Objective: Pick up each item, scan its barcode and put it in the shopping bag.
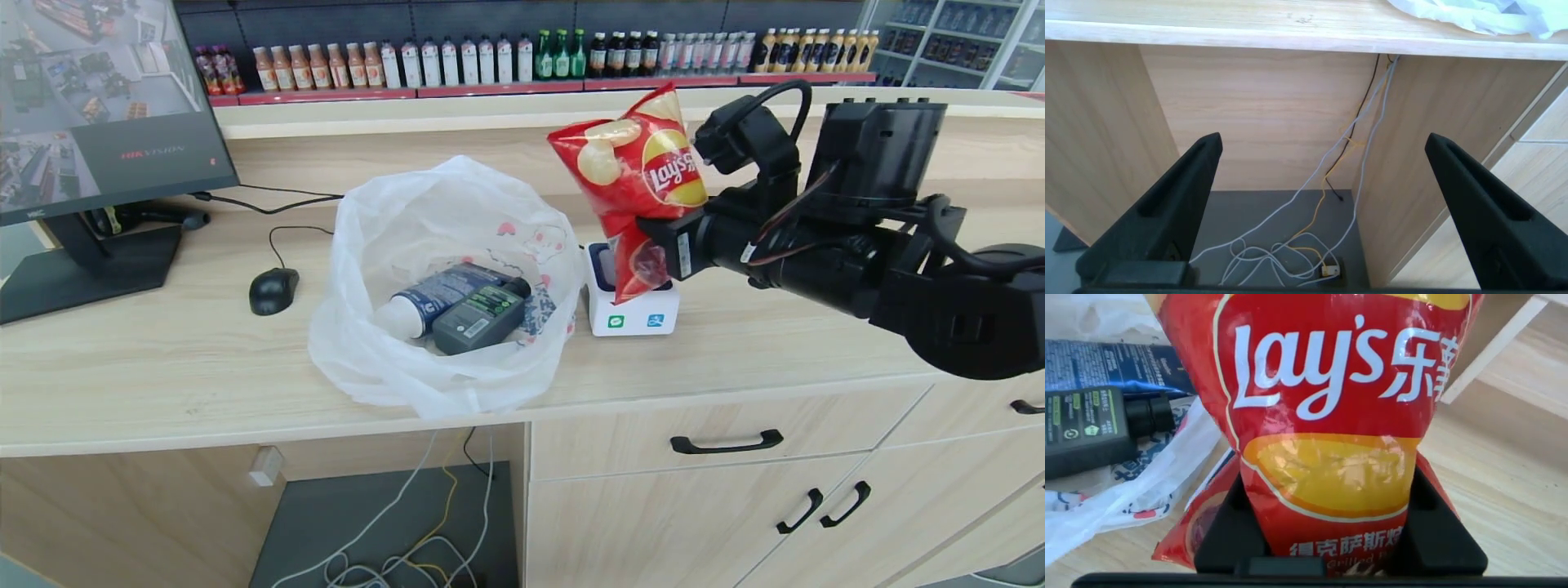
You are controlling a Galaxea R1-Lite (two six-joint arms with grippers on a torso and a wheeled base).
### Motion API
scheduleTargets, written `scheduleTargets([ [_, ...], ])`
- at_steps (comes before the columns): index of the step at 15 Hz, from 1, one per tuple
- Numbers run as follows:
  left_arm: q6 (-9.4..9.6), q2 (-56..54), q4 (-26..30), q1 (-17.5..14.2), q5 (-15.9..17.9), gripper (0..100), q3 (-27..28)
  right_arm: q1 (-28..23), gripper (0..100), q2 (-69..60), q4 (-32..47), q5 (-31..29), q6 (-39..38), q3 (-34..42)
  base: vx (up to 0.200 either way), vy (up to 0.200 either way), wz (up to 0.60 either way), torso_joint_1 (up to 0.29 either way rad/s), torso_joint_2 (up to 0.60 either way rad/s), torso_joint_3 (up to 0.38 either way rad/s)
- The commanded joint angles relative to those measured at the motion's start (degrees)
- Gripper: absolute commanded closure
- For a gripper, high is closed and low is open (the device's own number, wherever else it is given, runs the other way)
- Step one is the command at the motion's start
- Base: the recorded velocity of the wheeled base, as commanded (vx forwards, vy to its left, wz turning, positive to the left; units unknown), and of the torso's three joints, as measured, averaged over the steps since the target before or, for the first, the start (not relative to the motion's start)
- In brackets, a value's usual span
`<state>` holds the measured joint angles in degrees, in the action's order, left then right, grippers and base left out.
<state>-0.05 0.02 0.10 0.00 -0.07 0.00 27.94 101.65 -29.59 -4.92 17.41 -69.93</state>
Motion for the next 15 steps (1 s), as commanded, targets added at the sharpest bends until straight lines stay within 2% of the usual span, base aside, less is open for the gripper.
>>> scheduleTargets([
  [1, -0.04, -0.02, -0.01, 0.00, -0.01, 0, 0.00, 0.71, 100, -1.10, -9.35, 1.32, -4.40, 4.18, 0.000, 0.000, 0.00, 0.000, 0.00, 0.000],
  [3, -0.04, -0.02, -0.01, 0.00, -0.01, 0, 0.00, 2.29, 100, -2.68, -17.08, 1.41, -7.48, 7.08, 0.000, 0.000, 0.00, 0.000, 0.00, 0.000],
  [6, -0.04, -0.02, -0.01, 0.00, -0.01, 0, 0.00, 3.79, 100, -5.93, -23.50, 1.32, -7.65, 12.44, 0.000, 0.000, 0.00, 0.000, 0.00, 0.000],
  [9, -0.04, -0.02, -0.01, 0.09, -0.01, 0, 0.00, 11.08, 100, -6.20, -37.30, 0.88, -7.74, 19.21, 0.000, 0.000, 0.00, 0.000, 0.00, 0.000],
  [10, -0.04, -0.02, -0.01, 0.00, -0.01, 0, 0.00, 12.05, 100, -6.02, -41.17, 0.88, -7.48, 21.67, 0.000, 0.000, 0.00, 0.000, 0.00, 0.000],
  [15, -0.04, -0.02, -0.01, 0.00, -0.01, 0, 0.00, 13.81, 100, -6.20, -55.93, 0.97, -7.56, 32.48, 0.000, 0.000, 0.00, 0.000, 0.00, 0.000],
])
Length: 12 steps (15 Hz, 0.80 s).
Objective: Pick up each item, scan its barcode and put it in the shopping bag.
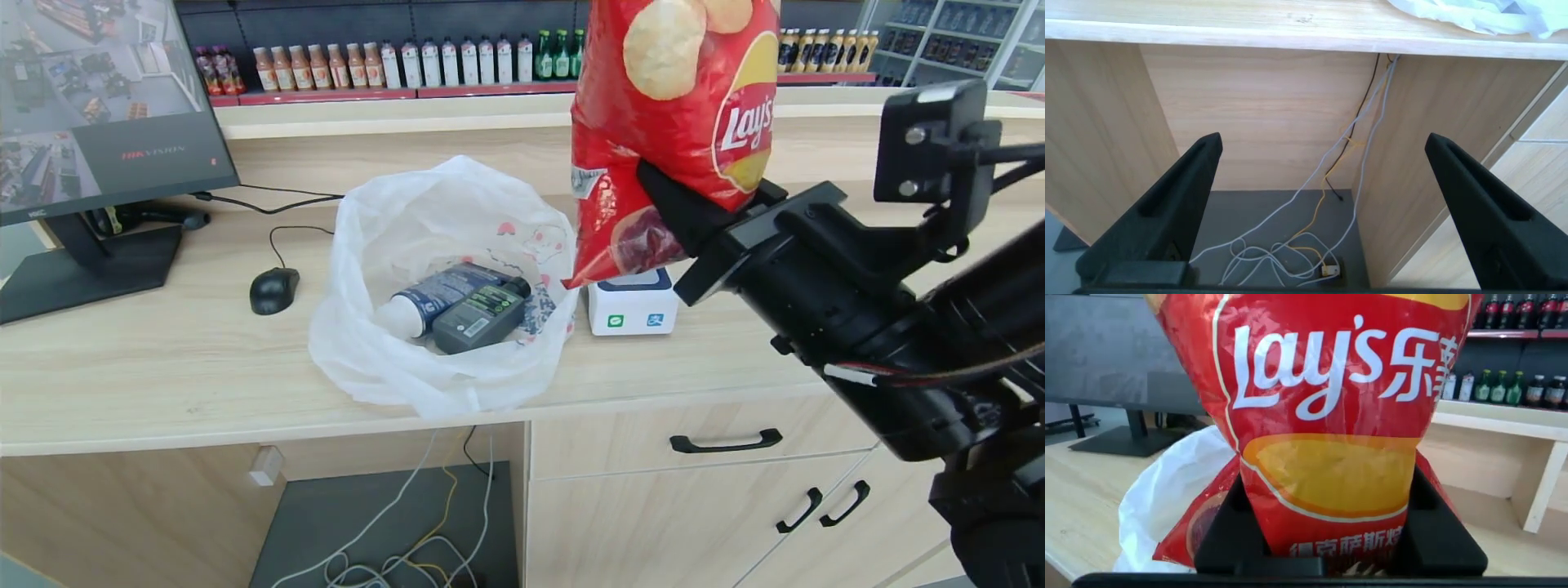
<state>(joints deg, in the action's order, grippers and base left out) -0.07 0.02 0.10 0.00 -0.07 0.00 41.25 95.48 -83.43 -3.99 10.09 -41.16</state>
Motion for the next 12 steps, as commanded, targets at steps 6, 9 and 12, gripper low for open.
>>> scheduleTargets([
  [6, -0.01, -0.02, -0.01, 0.00, -0.01, 0, 0.00, 1.64, 100, -3.46, -6.57, 0.12, -2.71, 13.21, 0.000, 0.000, 0.00, 0.000, 0.00, 0.000],
  [9, -0.01, -0.02, -0.01, 0.00, -0.01, 0, 0.00, 3.04, 100, -4.95, -6.57, 0.03, -3.50, 14.00, 0.000, 0.000, 0.00, 0.000, 0.00, 0.000],
  [12, 0.07, -0.02, -0.01, 0.00, -0.01, 0, 0.00, 2.96, 100, -3.19, -6.57, 0.03, -3.94, 14.09, 0.000, 0.000, 0.00, 0.000, 0.00, 0.000],
])
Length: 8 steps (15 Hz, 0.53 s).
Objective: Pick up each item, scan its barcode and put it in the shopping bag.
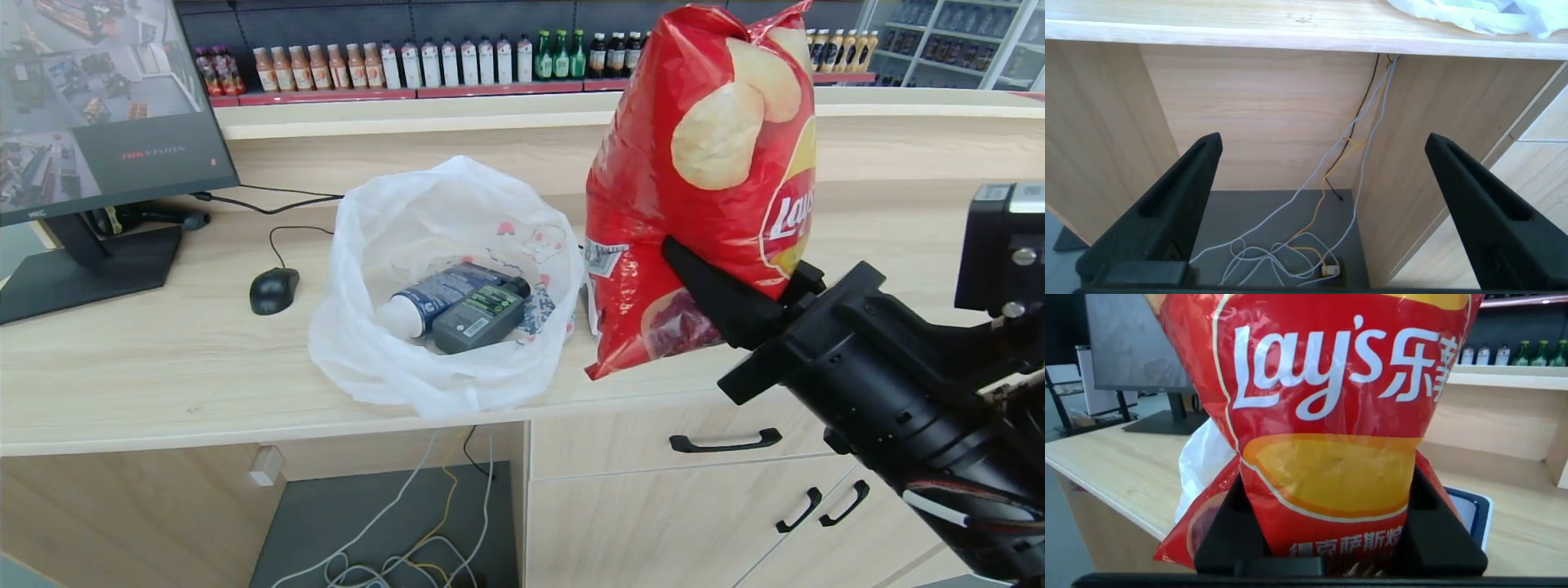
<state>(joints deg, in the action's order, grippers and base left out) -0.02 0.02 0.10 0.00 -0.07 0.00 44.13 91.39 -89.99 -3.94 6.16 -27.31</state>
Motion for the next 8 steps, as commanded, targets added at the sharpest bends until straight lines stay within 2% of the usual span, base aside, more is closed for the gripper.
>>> scheduleTargets([
  [1, 0.02, -0.02, -0.01, 0.09, -0.01, 0, 0.00, 0.08, 100, 1.42, -0.01, -0.02, 0.00, -0.38, 0.000, 0.000, 0.00, 0.000, 0.00, 0.000],
  [3, -0.24, -0.02, -0.01, 0.00, -0.01, 0, 0.00, -0.01, 100, 1.95, -0.01, -0.02, -0.09, -0.99, 0.000, 0.000, 0.00, 0.000, 0.00, 0.000],
  [8, -0.15, -0.02, -0.01, 0.00, -0.01, 0, 0.00, -0.01, 100, 2.91, -0.01, -0.02, -1.23, -1.61, 0.000, 0.200, 0.00, -0.001, 0.00, 0.001],
])
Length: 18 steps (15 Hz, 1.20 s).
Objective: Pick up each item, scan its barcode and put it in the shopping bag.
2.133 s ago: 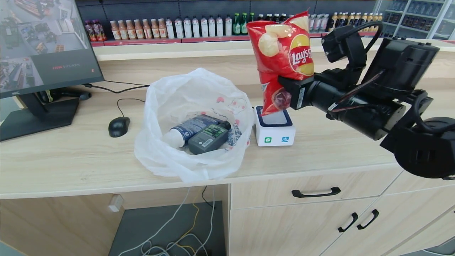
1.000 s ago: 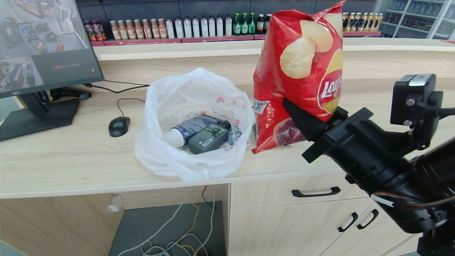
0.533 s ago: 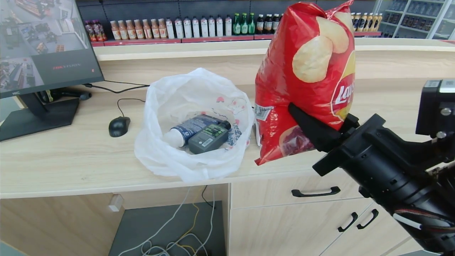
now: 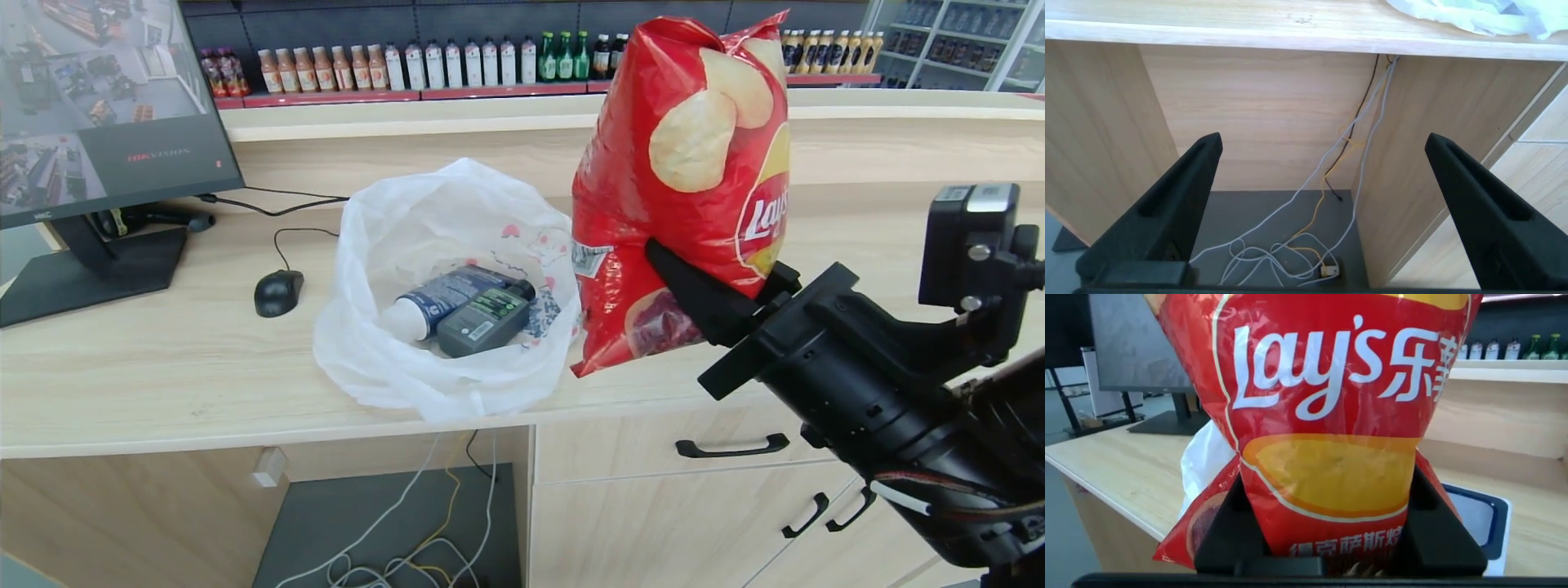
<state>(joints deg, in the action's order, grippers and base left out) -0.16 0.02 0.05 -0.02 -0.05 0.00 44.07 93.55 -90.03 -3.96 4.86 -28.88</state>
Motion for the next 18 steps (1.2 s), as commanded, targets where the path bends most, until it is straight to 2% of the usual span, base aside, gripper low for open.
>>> scheduleTargets([
  [1, -0.02, -0.02, 0.04, 0.11, -0.04, 0, 0.00, -0.12, 100, 0.76, 0.03, 0.01, -0.29, -0.21, 0.000, 0.200, 0.00, 0.002, 0.01, 0.002],
  [5, -0.02, -0.02, 0.04, 0.02, -0.04, 0, 0.00, -1.44, 100, -0.21, 0.03, -0.17, -0.47, -0.21, 0.000, 0.200, 0.00, 0.006, 0.00, 0.001],
  [13, 0.07, -0.02, 0.04, 0.11, -0.04, 0, 0.00, -9.18, 100, -0.56, 0.03, -0.17, -2.49, -1.62, 0.000, 0.000, 0.00, 0.000, 0.00, 0.000],
  [15, 0.07, -0.02, 0.04, 0.02, -0.04, 0, 0.00, -9.18, 100, -0.12, 0.03, -2.81, -2.32, -2.85, 0.000, 0.000, 0.00, 0.000, 0.00, 0.000],
  [18, 0.07, -0.02, 0.04, 0.02, -0.04, 0, 0.00, -6.80, 100, 3.57, 0.03, -10.19, -2.40, -6.54, 0.000, 0.000, 0.00, 0.000, 0.00, 0.000],
])
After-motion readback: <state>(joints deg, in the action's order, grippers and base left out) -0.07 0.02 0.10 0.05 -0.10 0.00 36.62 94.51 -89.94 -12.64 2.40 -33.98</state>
